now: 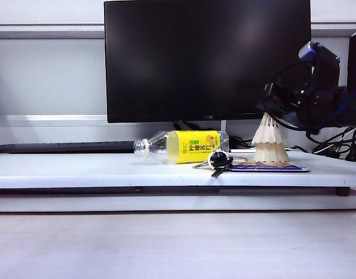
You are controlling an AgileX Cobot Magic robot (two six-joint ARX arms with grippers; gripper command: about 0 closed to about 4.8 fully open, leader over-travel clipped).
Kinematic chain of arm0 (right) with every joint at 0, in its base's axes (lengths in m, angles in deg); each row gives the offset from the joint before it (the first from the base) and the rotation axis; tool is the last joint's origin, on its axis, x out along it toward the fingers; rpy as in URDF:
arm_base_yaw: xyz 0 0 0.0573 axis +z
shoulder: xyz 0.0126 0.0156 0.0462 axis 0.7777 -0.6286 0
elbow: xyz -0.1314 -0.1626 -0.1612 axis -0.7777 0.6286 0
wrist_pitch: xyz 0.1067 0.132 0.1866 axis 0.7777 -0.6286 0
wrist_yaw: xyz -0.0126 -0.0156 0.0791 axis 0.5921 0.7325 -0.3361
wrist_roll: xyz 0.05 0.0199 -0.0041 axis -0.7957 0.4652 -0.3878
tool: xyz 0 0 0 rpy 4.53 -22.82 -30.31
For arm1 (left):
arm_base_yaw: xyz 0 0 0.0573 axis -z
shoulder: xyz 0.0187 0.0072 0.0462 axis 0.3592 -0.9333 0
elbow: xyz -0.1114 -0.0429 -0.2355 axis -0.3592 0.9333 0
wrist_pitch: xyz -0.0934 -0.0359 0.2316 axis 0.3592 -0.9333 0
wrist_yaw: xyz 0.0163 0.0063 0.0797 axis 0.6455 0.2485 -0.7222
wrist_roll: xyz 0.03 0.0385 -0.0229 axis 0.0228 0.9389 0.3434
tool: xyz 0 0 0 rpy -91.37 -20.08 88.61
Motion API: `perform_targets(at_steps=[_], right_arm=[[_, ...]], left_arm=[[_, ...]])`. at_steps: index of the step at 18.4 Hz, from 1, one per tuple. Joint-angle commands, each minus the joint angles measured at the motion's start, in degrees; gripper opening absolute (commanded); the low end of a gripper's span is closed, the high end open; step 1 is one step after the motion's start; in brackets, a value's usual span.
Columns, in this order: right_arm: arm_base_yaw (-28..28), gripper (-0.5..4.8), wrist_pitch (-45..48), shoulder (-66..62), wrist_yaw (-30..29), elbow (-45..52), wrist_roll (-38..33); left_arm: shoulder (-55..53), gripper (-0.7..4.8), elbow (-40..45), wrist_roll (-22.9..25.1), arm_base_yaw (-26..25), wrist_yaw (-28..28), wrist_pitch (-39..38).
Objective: Stack the badminton balls on the table vertically.
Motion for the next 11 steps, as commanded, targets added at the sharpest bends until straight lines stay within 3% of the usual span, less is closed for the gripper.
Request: perform_targets(at_steps=[1,4,8,9,11], right_arm=[[0.04,2.90,0.94,0.39,-0.31,-0.15,0.20],[0.02,4.41,0.98,4.04,-0.72,-0.24,3.96],[-0.20,4.31,0.83,19.41,-2.45,-0.28,4.48],[-0.20,3.60,0.74,25.20,-4.20,-0.28,4.42],[-0.55,0.99,-1.33,38.03,-5.97,-0.28,4.09]], left_arm=[[0.00,2.46,-0.17,0.02,0.02,0.00,0.74],[0.00,2.46,-0.17,1.03,0.02,0.00,1.05],[1.05,2.46,2.78,1.31,0.02,0.02,8.15],[2.16,2.45,3.91,1.33,0.02,0.79,11.08],[6.97,2.41,7.06,1.31,0.02,5.49,21.20]])
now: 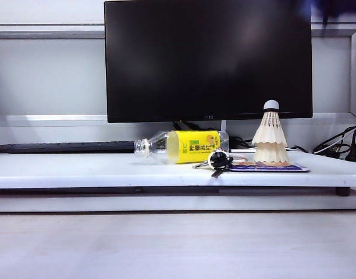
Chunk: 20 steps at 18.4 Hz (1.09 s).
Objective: Stack the badminton balls on the table vertically.
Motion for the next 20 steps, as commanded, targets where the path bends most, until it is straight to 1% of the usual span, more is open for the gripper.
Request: perform_targets(at_steps=[1,2,3,4,5,6,7,8,9,10,11,12,13,16,18,19,20], right_arm=[[-0.98,0.84,-6.71,19.19,-3.06,-0.15,0.00],[-2.82,0.84,-21.79,30.32,-3.39,-0.15,1.31],[-4.13,0.84,-32.48,36.20,-3.41,-0.15,4.74],[-5.49,0.84,-46.40,43.06,-3.34,-0.15,9.81],[-6.10,0.84,-60.83,49.83,-3.34,-0.13,14.45],[-6.08,0.84,-68.43,53.37,-2.62,-0.13,15.58],[-6.12,0.84,-75.63,56.89,-1.33,-0.07,16.87],[-6.12,0.83,-81.18,59.98,-0.59,-0.02,17.77],[-6.12,0.72,-88.83,64.04,-0.59,0.02,18.23],[-6.12,0.48,-93.33,66.60,-0.55,0.52,18.23],[-6.14,0.48,-95.21,68.50,-0.57,1.86,18.18],[-6.08,0.48,-95.69,70.16,-0.79,3.56,17.75],[-5.95,0.48,-95.67,72.26,-0.83,6.01,16.31],[-5.99,0.35,-95.51,78.25,-0.59,13.18,11.41],[-5.99,0.02,-94.49,79.87,-0.33,16.79,7.56],[-5.99,-0.01,-94.18,79.87,0.11,19.10,6.80],[-5.99,-0.01,-92.98,79.87,1.22,20.72,6.82]], left_arm=[[8.55,2.37,4.55,0.13,0.02,7.10,17.31],[13.46,2.37,5.79,0.17,0.00,7.61,18.75],[15.72,2.37,6.16,0.24,0.00,7.61,17.27],[15.61,2.36,6.19,0.35,0.04,8.44,15.02],[15.58,2.18,6.71,0.44,0.04,12.24,13.09],[15.61,1.79,7.34,0.35,0.04,15.15,13.35],[15.58,1.70,8.02,0.35,0.04,17.42,13.68],[15.58,1.70,8.61,0.37,0.04,17.53,13.88],[15.58,1.68,10.12,0.48,0.04,17.51,14.75],[15.58,1.17,11.96,0.09,-0.02,17.53,16.20],[15.61,0.60,13.77,-1.11,0.00,17.51,18.36],[15.61,0.36,15.02,-2.34,0.00,17.49,19.69],[15.61,0.21,16.37,-3.78,-0.02,17.44,20.63],[15.61,0.19,19.45,-5.60,0.00,17.22,21.62],[15.61,0.14,21.05,-6.49,0.00,15.56,23.26],[15.61,-0.06,21.86,-6.51,0.00,13.38,24.46],[15.54,-0.06,22.40,-6.47,0.00,11.85,25.68]])
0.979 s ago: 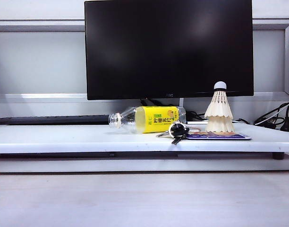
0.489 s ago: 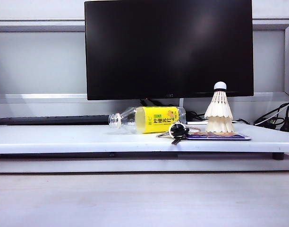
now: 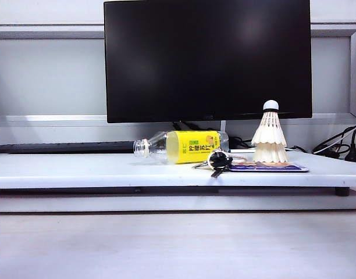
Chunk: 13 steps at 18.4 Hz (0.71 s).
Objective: Stack the badminton balls on the table vertically.
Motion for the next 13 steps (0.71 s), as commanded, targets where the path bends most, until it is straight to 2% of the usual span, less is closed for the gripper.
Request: perform_targets(at_steps=[1,7,13], right_arm=[[-0.02,-0.01,3.26,0.11,1.97,3.48,-0.98],[0.00,-0.01,4.09,0.13,10.21,10.60,-1.05],[0.02,-0.01,4.09,0.13,10.23,13.86,-1.05]], left_arm=[[0.22,-0.06,1.14,-0.15,0.00,-3.56,4.11],[0.22,-0.06,3.89,-0.09,0.00,-6.45,6.32],[0.22,-0.06,8.26,-0.15,0.00,-9.05,8.90]])
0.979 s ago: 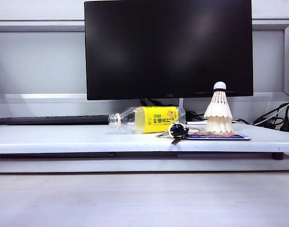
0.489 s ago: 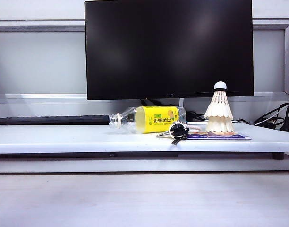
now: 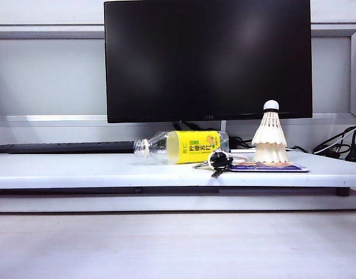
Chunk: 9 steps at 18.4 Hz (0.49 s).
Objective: Stack the badminton balls on the table vertically.
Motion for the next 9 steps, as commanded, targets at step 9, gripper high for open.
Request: perform_targets(at_steps=[9], right_arm=[[0.00,-0.01,0.96,0.09,0.22,1.55,-0.04]], left_arm=[[0.22,-0.06,6.38,0.33,0.00,-0.83,2.95]])
